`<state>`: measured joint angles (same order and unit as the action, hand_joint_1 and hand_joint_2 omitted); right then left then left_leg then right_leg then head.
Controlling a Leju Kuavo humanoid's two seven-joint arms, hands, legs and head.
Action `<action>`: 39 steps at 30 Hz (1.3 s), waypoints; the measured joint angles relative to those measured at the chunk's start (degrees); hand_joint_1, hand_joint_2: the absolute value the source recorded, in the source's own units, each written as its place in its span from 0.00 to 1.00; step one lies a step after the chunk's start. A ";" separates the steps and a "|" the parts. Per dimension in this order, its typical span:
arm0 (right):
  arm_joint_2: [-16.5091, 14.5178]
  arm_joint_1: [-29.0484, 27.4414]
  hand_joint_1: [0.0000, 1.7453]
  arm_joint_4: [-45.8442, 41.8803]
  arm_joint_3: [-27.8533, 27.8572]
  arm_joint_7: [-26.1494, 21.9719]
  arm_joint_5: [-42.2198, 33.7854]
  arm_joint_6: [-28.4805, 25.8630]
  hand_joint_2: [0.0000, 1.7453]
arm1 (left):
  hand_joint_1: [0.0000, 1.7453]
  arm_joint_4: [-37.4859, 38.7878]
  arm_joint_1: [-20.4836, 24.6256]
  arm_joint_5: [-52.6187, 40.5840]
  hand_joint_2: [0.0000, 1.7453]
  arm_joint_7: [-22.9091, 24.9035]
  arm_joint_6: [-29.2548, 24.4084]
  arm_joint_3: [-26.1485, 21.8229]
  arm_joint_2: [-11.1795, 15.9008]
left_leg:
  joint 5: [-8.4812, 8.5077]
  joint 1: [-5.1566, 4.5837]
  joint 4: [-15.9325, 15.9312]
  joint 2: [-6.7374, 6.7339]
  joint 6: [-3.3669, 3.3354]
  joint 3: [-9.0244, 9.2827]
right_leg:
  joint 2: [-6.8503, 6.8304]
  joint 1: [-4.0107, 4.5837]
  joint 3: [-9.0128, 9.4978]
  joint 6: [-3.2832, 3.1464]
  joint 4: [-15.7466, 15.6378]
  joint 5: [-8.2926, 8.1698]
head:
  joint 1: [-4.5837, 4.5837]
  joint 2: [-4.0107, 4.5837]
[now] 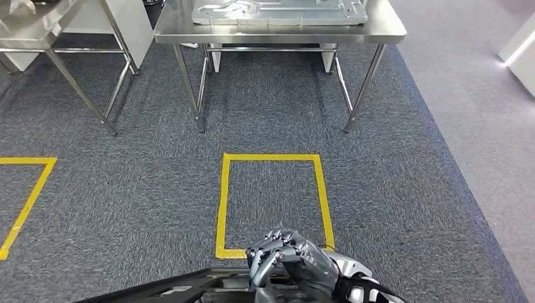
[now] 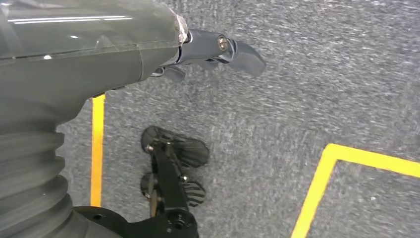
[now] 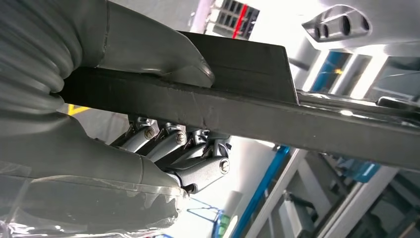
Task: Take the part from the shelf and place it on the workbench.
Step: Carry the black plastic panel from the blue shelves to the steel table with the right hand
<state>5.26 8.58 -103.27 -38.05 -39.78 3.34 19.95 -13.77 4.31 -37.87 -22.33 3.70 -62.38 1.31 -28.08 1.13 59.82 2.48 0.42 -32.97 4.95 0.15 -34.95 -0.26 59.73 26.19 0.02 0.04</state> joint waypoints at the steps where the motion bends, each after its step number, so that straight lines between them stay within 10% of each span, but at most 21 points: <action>1: 0.02 0.01 0.90 0.00 0.00 0.00 0.23 -0.21 1.00 | 0.00 0.00 0.03 -0.03 1.00 0.04 0.15 -0.01 -0.01 | 0.14 0.02 -0.09 -0.24 -0.40 0.02 | 0.12 -0.05 -0.05 0.29 -0.08 -0.03 | -0.02 0.00; 8: 0.12 0.69 0.90 0.12 0.00 0.00 0.43 -0.89 1.00 | 0.00 0.00 -0.09 -0.24 1.00 0.44 0.98 -0.23 0.13 | 0.43 0.05 -0.74 -2.00 -1.75 0.45 | -4.44 -0.60 -7.72 2.04 15.37 6.75 | 0.25 0.00; 13: 0.25 1.17 0.90 0.14 0.00 0.00 0.37 -1.36 1.00 | 0.00 0.00 0.02 -0.41 1.00 0.38 1.15 -0.36 0.15 | -0.14 -0.08 -0.76 -2.32 -1.02 1.06 | -4.91 -0.28 -0.76 1.01 1.34 -0.24 | 0.25 0.00; 18: 0.29 1.50 0.90 0.09 0.00 -0.02 0.32 -1.43 1.00 | 0.00 0.00 0.09 -0.52 1.00 0.33 1.21 -0.39 0.12 | -1.06 -0.01 -0.35 -2.51 0.47 1.24 | -4.82 -0.04 0.76 -0.51 -1.39 -0.20 | 0.19 0.00; 22: 0.29 1.75 0.90 0.15 -0.02 0.00 0.32 -1.43 1.00 | 0.00 0.00 -0.02 -0.53 1.00 0.27 1.24 -0.43 0.18 | -6.37 0.02 12.23 -2.46 0.80 -5.32 | -4.80 0.03 1.95 -1.62 -2.04 0.12 | 0.05 0.00; 24: 0.29 1.74 0.90 0.22 -0.02 0.00 0.33 -1.43 1.00 | 0.00 0.00 -0.15 -0.53 1.00 0.25 1.24 -0.44 0.20 | -5.52 0.05 14.58 -2.46 0.95 -7.41 | -4.64 0.15 2.37 -1.71 -1.94 0.55 | 0.06 0.00; 29: 0.29 1.98 0.90 0.26 -0.02 0.01 0.27 -1.43 1.00 | 0.00 0.00 -0.02 -0.55 1.00 -0.02 1.25 -0.58 0.26 | 2.09 -0.14 0.67 -2.32 0.33 -2.07 | -4.19 0.33 3.13 -0.74 -0.79 2.30 | 0.03 0.00; 34: 0.30 2.45 0.90 0.25 -0.02 0.00 0.22 -1.47 1.00 | 0.00 0.00 0.03 -0.58 1.00 -0.34 1.28 -0.85 0.28 | 1.63 -0.09 -0.55 -2.33 -1.31 -1.25 | -4.29 0.05 2.17 0.77 1.50 3.92 | 0.10 0.00; 37: 0.34 2.59 0.90 0.27 -0.02 0.00 0.22 -1.47 1.00 | 0.00 0.00 0.13 -0.61 1.00 -0.45 1.34 -0.91 0.32 | 1.14 -0.06 -0.70 -2.43 -1.87 -0.72 | -4.43 -0.42 -3.72 1.51 11.68 7.72 | 0.20 0.00; 39: 0.41 2.55 0.90 0.28 -0.02 0.00 0.22 -1.47 1.00 | 0.00 0.00 0.08 -0.68 1.00 -0.49 1.51 -0.94 0.33 | 0.58 -0.05 -0.70 -2.42 -1.85 -0.16 | -4.51 -0.74 -6.70 1.76 15.22 7.27 | 0.20 0.00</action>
<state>5.67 11.13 -102.99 -38.07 -39.78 3.56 18.48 -13.77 4.38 -38.56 -22.82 5.21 -63.32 1.64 -27.50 1.08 59.12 0.05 -1.43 -33.13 0.44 -0.59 -41.65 1.51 74.96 33.46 0.22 0.04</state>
